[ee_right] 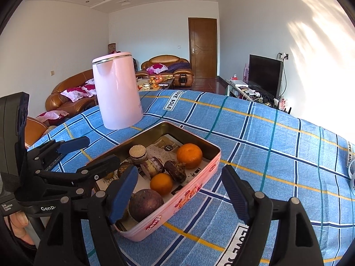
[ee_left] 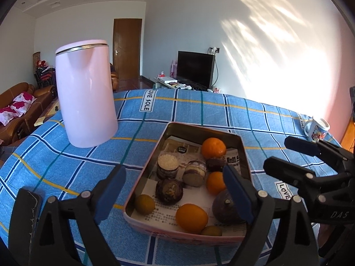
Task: Organize fruits
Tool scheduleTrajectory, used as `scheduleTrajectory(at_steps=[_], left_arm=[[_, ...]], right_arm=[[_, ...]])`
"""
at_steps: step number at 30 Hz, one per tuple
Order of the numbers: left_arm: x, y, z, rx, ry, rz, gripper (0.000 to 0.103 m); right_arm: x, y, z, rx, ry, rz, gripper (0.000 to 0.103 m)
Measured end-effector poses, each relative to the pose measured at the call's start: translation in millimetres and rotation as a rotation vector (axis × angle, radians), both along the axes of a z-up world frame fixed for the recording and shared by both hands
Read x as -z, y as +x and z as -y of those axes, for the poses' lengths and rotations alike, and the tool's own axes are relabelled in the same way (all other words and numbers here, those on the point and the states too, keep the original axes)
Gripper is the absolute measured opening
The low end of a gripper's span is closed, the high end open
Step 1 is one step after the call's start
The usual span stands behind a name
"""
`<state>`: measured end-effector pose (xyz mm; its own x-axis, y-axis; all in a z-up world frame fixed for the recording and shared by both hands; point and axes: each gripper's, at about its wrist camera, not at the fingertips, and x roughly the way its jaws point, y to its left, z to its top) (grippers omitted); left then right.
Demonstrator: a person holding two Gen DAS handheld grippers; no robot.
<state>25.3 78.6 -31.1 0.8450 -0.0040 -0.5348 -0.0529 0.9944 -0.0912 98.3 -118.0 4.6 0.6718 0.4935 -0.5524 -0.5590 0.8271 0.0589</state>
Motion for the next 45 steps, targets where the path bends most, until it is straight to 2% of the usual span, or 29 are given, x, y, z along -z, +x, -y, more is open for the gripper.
scheduleTrajectory(at_steps=[45], left_arm=[[3,4,6,-0.002,0.022,-0.031,0.098]], right_arm=[[-2,-4,17,0.026,0.024,0.012,0.079]])
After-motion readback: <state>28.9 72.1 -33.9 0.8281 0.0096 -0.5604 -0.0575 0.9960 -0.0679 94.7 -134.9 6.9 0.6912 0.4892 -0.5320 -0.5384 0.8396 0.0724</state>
